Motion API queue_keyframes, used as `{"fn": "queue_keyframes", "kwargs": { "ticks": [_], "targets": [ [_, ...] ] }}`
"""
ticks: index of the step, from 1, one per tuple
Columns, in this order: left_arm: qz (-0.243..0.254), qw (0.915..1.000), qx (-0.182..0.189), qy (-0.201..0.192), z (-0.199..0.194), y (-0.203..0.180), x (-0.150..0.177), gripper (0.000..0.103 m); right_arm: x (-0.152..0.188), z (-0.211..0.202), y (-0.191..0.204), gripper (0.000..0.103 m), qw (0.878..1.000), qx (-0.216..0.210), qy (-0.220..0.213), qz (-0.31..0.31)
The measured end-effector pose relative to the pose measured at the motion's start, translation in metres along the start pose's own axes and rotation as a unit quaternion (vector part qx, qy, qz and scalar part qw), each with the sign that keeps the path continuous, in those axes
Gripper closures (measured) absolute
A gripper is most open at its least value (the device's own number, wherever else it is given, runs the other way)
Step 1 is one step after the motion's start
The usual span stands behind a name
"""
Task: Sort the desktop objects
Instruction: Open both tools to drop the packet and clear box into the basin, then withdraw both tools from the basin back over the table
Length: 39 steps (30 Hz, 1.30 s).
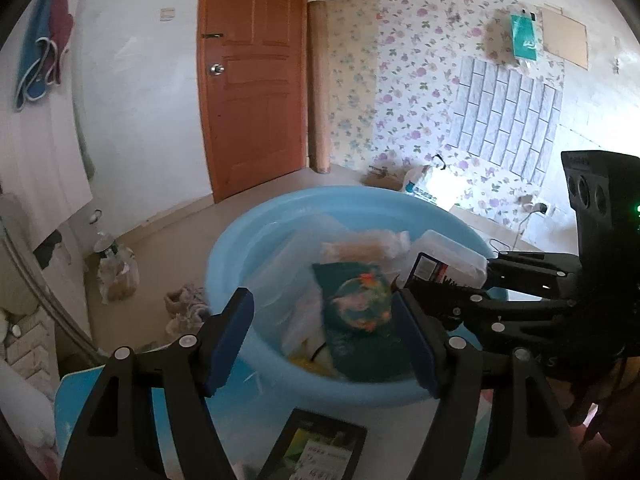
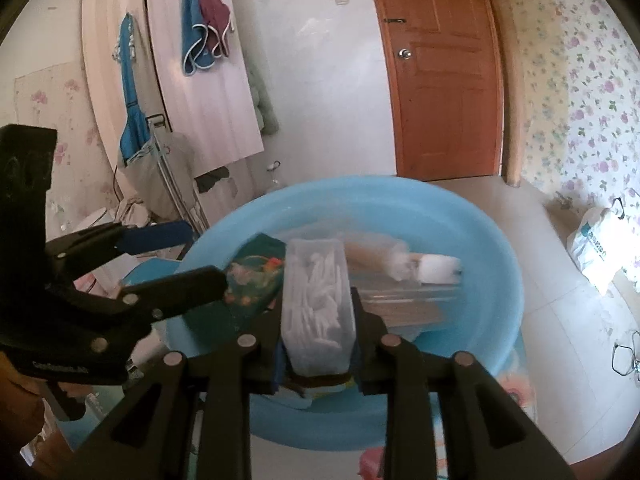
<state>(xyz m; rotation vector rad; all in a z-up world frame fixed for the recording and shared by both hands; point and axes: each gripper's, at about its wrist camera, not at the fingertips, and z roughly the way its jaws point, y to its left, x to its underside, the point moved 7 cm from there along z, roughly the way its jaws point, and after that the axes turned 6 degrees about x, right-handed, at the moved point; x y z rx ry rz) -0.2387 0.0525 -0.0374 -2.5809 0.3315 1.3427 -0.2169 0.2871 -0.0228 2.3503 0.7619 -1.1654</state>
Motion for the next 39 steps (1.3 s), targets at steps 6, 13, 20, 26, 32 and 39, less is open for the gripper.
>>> {"fn": "queue_keyframes", "kwargs": {
  "ticks": [6,13,20,26,32,39],
  "targets": [
    [-0.021,0.9997,-0.014,0.003,-0.016,0.01,0.018,0.028,0.008,-0.018,0.005,0.048,1.0,0.0,-0.002,0.0],
    [-0.041,0.9988,-0.023,0.015,-0.033,0.012,0.043,0.025,0.025,-0.051,0.004,0.047,1.0,0.018,-0.014,0.01],
    [-0.042,0.9981,-0.029,0.035,-0.047,0.004,0.076,0.021,0.053,-0.06,0.012,0.036,0.999,0.028,0.016,0.017],
    [-0.034,0.9976,-0.038,0.047,-0.067,0.002,0.107,0.015,0.084,-0.065,0.014,0.036,0.997,0.029,0.047,0.046],
    [-0.052,0.9944,-0.045,0.08,-0.077,0.012,0.14,0.015,0.107,-0.069,0.024,0.032,0.995,0.042,0.073,0.053],
    [-0.074,0.9908,-0.061,0.095,-0.093,0.028,0.164,0.015,0.117,-0.071,0.027,0.017,0.993,0.047,0.087,0.068]
  ]
}}
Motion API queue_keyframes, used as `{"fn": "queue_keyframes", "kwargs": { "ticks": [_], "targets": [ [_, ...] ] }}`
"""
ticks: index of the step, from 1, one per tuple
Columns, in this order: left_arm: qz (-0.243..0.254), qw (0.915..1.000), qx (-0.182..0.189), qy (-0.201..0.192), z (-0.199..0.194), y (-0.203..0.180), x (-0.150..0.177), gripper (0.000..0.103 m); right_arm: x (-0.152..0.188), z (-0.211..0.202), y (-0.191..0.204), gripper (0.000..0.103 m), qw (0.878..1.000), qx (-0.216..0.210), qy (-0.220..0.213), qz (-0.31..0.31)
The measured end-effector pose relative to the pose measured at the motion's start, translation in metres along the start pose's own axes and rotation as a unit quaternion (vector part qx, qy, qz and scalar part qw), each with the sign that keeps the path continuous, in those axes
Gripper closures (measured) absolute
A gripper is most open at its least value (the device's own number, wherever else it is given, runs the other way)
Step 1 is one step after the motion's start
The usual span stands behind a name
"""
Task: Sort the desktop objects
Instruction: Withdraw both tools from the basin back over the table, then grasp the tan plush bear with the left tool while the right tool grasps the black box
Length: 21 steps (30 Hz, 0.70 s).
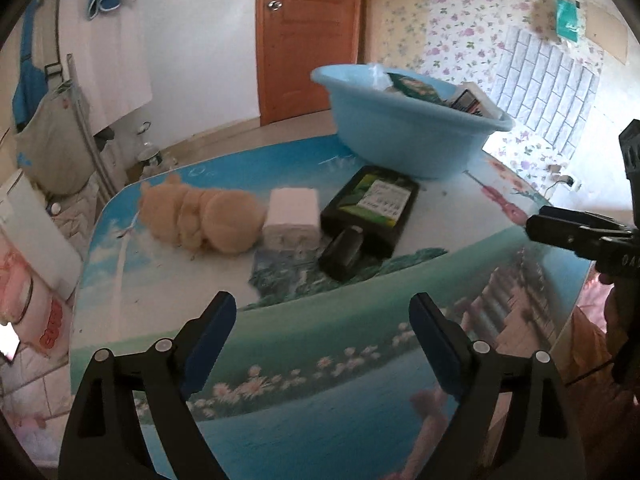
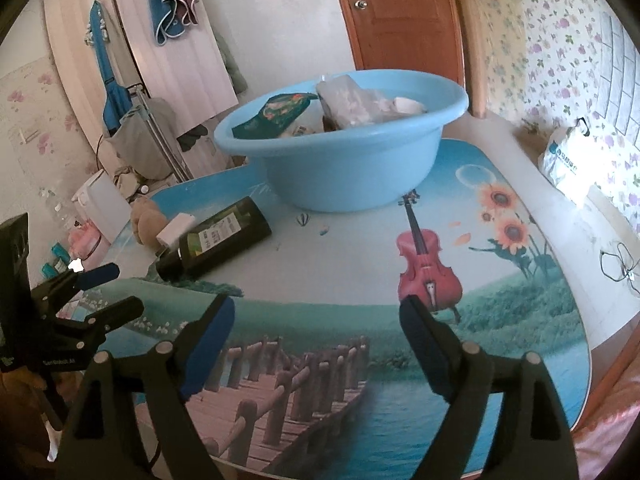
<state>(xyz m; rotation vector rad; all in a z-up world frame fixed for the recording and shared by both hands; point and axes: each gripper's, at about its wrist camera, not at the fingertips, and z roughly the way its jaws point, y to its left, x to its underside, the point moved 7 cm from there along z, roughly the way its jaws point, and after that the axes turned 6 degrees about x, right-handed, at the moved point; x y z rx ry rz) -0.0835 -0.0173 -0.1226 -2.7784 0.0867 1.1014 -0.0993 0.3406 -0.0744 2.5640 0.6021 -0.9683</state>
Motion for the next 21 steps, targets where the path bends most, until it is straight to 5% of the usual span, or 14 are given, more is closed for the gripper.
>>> {"fn": "queue_keyframes", "kwargs": {
  "ticks": [9,21],
  "targets": [
    [-0.021,0.9993,-0.023,-0.02,-0.01,0.033,-0.014,0.014,-0.001,-0.002,0.006,0.014,1.0,0.008,-0.005,-0.011],
    [-0.12,0.9925,-0.018,-0.018,0.023,0.082,-0.05,0.01,-0.012,0.017,0.037,0.01,0.999,0.0,0.005,-0.046]
  ]
}}
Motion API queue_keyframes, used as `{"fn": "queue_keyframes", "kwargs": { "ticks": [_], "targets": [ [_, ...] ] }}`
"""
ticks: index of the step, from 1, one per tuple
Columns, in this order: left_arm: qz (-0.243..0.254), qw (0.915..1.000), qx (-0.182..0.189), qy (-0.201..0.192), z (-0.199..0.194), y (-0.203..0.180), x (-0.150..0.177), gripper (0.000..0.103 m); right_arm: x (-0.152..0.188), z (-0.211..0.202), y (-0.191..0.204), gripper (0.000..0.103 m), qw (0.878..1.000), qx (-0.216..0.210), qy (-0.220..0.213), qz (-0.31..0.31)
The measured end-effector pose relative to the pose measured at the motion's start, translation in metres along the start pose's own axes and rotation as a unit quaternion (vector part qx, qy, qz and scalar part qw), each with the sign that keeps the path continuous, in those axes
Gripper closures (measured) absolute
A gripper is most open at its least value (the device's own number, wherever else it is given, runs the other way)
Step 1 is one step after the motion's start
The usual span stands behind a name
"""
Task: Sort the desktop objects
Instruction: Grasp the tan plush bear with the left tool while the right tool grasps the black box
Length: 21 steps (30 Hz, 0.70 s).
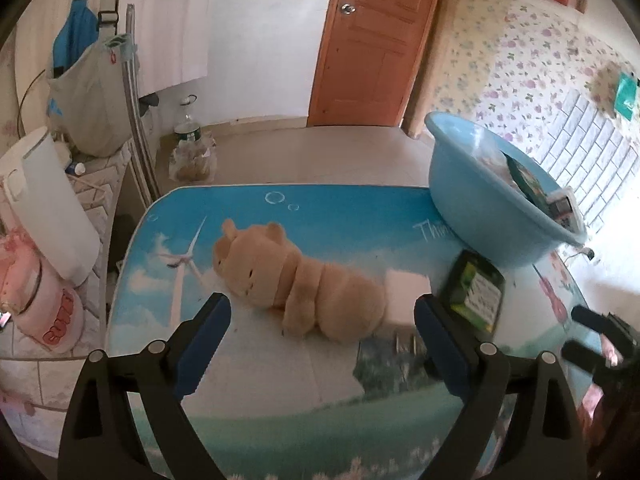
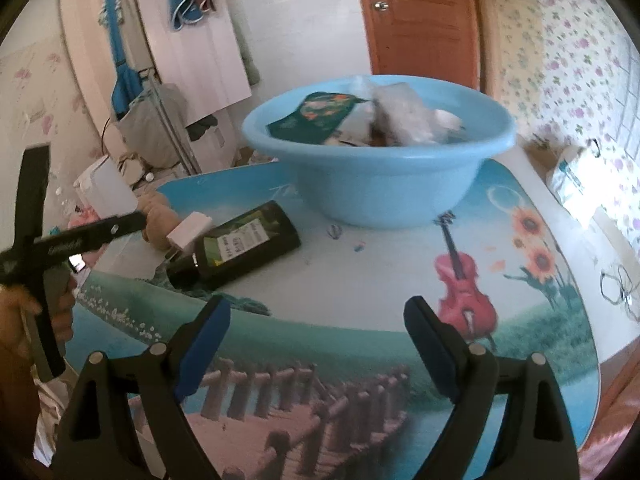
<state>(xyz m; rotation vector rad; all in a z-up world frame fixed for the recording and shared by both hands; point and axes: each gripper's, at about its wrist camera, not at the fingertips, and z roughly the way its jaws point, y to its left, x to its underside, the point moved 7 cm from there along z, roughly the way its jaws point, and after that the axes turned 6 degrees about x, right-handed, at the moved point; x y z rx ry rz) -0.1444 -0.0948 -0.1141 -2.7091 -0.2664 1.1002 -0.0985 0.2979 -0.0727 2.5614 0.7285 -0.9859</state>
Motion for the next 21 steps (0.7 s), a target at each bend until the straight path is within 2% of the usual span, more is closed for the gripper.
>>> {"fn": "queue_keyframes", "kwargs": {
  "ticks": [5,12,15,19,21],
  "targets": [
    [-0.005,0.9999,0.002,0.016,0.02,0.001,-0.007,0.009,-0.007,0.016,0.016,0.007,0.999,-0.001,0.008,-0.039],
    [0.003,0.9998,-0.011,0.016,0.032,0.009,-0.019,0.005,-0.019,0.04,0.033,0.006,0.998,-0.014,0.03,-0.057],
    [0.004,0.9993,-0.024,0.029,0.041,0.019,-0.018,0.004,-0.02,0.048,0.042,0.006,0.997,-0.021,0.038,-0.07],
    [-0.007,0.9983,-0.006,0.058,0.053,0.028,-0.005,0.004,-0.023,0.059,0.05,0.006,0.995,-0.021,0.044,-0.086],
    [0.012,0.9985,-0.008,0.053,0.051,0.027,-0.002,0.007,-0.025,0.062,0.054,0.006,0.994,-0.027,0.047,-0.095]
  ]
}}
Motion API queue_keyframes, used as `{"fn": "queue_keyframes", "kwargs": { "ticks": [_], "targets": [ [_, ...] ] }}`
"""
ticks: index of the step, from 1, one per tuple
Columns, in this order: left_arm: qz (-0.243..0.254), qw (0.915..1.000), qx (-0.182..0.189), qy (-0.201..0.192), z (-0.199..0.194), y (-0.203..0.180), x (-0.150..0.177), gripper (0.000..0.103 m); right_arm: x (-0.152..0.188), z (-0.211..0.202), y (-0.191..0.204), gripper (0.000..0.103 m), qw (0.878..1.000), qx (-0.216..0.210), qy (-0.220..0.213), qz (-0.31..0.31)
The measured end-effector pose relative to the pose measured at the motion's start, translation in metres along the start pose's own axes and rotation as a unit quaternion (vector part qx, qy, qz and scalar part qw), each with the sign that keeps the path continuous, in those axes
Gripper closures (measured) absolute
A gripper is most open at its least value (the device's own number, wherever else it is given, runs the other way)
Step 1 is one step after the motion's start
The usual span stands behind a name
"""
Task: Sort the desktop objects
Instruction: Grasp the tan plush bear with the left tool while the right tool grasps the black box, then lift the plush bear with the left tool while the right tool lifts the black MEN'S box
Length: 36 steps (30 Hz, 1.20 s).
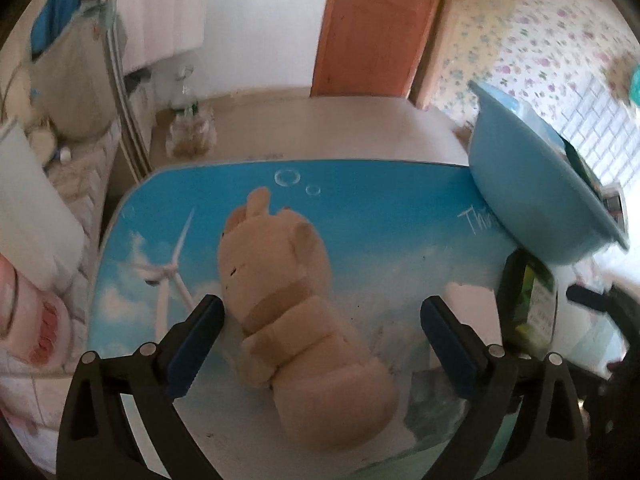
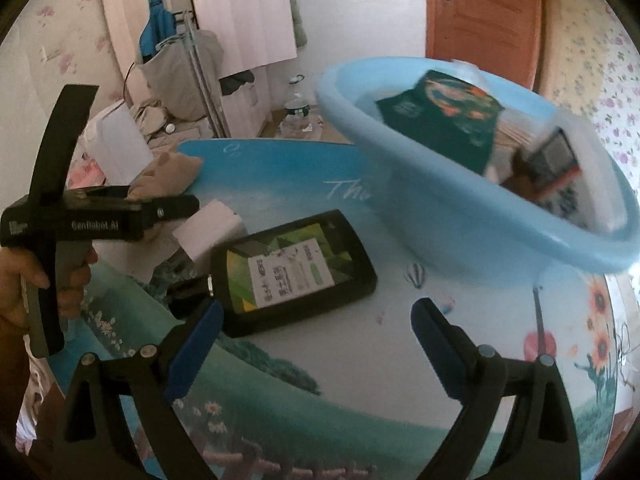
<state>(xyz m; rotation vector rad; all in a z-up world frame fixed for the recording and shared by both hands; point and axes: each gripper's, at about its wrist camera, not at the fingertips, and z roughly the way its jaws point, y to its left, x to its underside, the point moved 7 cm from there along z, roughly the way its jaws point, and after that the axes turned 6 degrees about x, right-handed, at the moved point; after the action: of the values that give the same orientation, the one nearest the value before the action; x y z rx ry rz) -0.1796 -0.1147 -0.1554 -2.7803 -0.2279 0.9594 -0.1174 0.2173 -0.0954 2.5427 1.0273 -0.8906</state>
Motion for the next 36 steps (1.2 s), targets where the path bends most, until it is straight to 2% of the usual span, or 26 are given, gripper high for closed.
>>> {"fn": "queue_keyframes", "kwargs": {
  "ticks": [1,2,3,4,6,11,13,21,36],
  "targets": [
    [0.01,0.9999,0.006,0.002,0.0,-0.003,0.002,0.01,-0.001,0.001,0.001,0.005,1.0,-0.003,-0.001,-0.003],
    [0.015,0.9998,0.01,0.0,-0.002,-0.005,0.002,0.025,-0.003,0.002,0.003,0.005,1.0,-0.004,-0.001,-0.007],
    [0.021,0.9997,0.011,-0.004,-0.004,-0.005,0.002,0.044,-0.003,0.003,0.005,0.005,1.0,-0.005,0.0,-0.014],
    [0.024,0.9996,0.013,-0.004,-0.006,-0.005,0.003,0.046,-0.004,0.004,0.006,0.005,1.0,-0.005,-0.001,-0.018],
    [0.027,0.9992,0.028,-0.001,-0.008,-0.006,0.006,0.047,-0.004,0.007,0.01,0.005,0.999,-0.004,0.005,-0.032],
    [0.049,0.9982,0.035,0.004,-0.015,-0.017,0.016,0.047,-0.003,0.01,0.014,0.005,0.999,-0.015,0.007,-0.042],
    [0.046,0.9981,0.041,0.004,-0.017,-0.019,0.02,0.047,-0.003,0.011,0.015,0.012,0.998,-0.019,0.002,-0.052],
    [0.053,0.9974,0.049,0.009,-0.029,-0.032,0.039,0.047,0.008,0.001,0.009,0.013,0.999,-0.017,0.0,-0.045],
    [0.077,0.9942,0.075,0.01,-0.065,-0.079,0.082,0.047,0.048,-0.043,-0.051,0.013,0.996,0.081,0.0,0.049]
  ]
}}
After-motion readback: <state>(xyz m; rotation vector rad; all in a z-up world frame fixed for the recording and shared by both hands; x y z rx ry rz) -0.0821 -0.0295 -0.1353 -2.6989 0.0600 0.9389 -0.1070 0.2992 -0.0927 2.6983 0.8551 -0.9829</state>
